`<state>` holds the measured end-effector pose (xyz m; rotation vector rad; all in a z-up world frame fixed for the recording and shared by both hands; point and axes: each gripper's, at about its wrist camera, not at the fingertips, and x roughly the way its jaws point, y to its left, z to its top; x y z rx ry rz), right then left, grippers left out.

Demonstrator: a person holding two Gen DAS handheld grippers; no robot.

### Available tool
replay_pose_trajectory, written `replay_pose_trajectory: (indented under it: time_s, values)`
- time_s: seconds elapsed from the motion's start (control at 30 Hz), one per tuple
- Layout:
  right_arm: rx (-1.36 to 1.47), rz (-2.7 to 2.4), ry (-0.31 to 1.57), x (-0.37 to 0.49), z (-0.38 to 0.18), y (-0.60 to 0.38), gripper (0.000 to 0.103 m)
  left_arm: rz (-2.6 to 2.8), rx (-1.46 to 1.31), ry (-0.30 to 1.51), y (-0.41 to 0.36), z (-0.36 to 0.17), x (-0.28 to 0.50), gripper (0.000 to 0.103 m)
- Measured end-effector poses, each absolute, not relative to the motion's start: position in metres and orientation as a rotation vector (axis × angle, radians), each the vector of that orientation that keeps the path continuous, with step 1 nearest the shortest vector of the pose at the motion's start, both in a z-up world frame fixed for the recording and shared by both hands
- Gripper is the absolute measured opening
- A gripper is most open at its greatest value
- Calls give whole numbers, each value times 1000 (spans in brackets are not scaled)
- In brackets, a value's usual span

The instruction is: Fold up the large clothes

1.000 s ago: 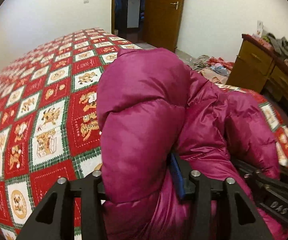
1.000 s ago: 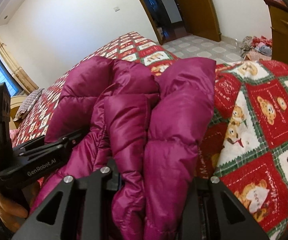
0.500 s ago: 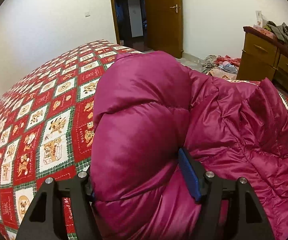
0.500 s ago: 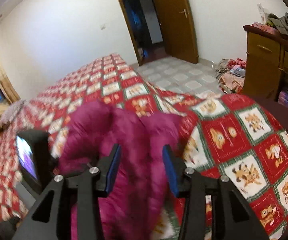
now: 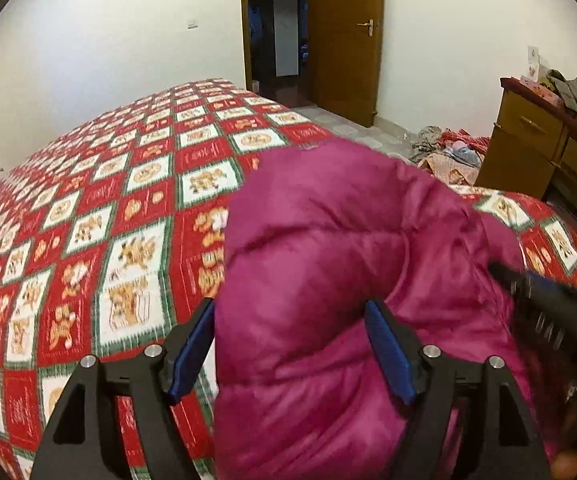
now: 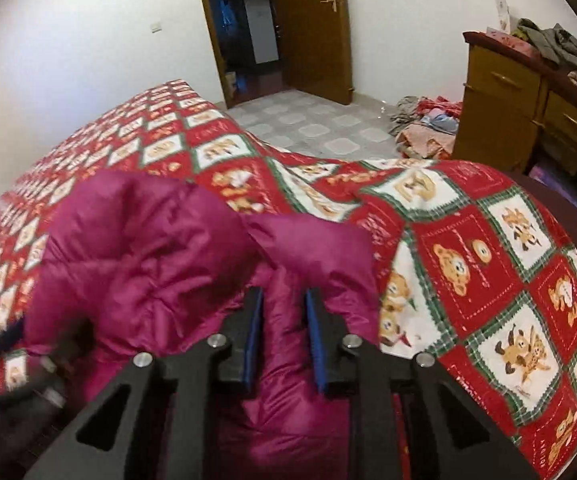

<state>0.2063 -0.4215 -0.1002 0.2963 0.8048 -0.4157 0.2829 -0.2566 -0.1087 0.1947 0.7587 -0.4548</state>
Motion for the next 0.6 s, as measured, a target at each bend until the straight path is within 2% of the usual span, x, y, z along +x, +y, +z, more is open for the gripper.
replay_pose_trajectory:
  time_s: [0.17, 0.23, 0.33, 0.6]
  values:
    - [318, -437, 799, 204, -109, -427, 24, -446, 233, 761, -280, -108, 307, 84]
    - [329, -434, 802, 206, -112, -430, 25, -427, 256, 790, -292, -114, 322, 93]
    - [359, -422, 796, 206, -114, -435, 25, -436, 227, 848, -298, -124, 339, 99]
    - [324, -448, 814, 218, -116, -433, 25, -473, 180, 918, -305, -152, 355, 102]
